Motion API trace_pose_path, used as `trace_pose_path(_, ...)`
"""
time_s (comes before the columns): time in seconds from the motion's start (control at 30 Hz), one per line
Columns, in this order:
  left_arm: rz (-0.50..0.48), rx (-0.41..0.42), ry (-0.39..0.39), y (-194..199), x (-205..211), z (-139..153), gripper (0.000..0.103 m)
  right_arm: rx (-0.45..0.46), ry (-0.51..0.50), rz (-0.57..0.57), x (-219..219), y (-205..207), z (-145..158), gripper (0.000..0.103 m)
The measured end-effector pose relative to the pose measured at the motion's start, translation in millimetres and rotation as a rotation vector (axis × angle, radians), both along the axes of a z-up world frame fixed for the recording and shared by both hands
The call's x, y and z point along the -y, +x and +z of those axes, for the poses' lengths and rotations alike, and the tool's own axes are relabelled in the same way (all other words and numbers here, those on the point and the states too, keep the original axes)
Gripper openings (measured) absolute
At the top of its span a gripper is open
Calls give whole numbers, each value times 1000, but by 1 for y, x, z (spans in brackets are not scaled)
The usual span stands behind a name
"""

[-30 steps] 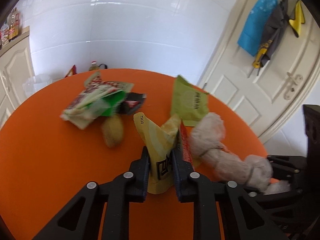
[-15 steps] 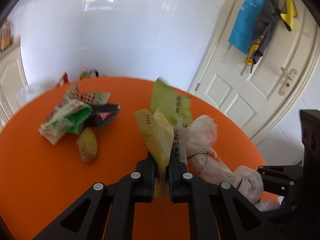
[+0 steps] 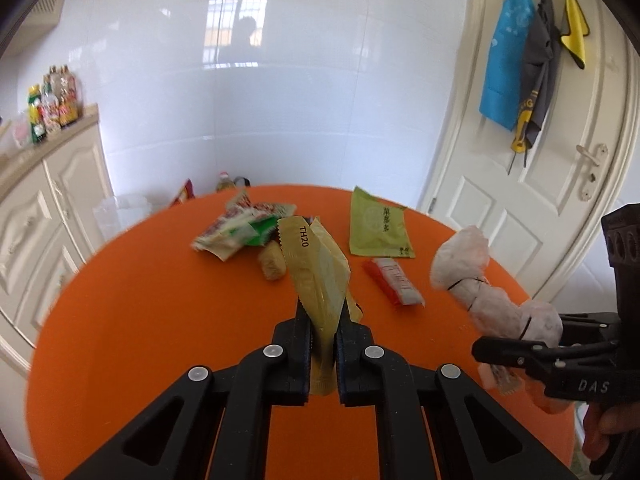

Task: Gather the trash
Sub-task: 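Carry bag and bundle to the blue bucket and open both tools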

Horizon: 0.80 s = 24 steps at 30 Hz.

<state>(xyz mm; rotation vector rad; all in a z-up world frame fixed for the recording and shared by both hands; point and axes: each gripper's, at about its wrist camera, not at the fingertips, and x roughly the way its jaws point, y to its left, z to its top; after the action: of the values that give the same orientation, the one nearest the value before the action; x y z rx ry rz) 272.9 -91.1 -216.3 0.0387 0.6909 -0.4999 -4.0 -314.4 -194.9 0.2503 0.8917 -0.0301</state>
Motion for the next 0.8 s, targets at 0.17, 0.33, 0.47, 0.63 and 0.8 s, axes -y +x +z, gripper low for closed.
trace_pose_path(0.17,-20,43,10,-45,0,26,5,58,14,-18,-1,-23,16,31)
trace_pose_path(0.33,-74,69,5,-86,15,48,5,123,14,-58,11,-52,37,31)
trace_pose_path(0.47,-144,100,-13,-113,35,71,5,175,6,-128,33,-84,57,31)
trace_pose_path(0.63,-259,135,-41,-143,81,96,5,230,-24,-247,70,-135,79,31)
trace_pose_path(0.8,-383,133,-68,-153,132,103,5,252,-59,-392,115,-189,92,31)
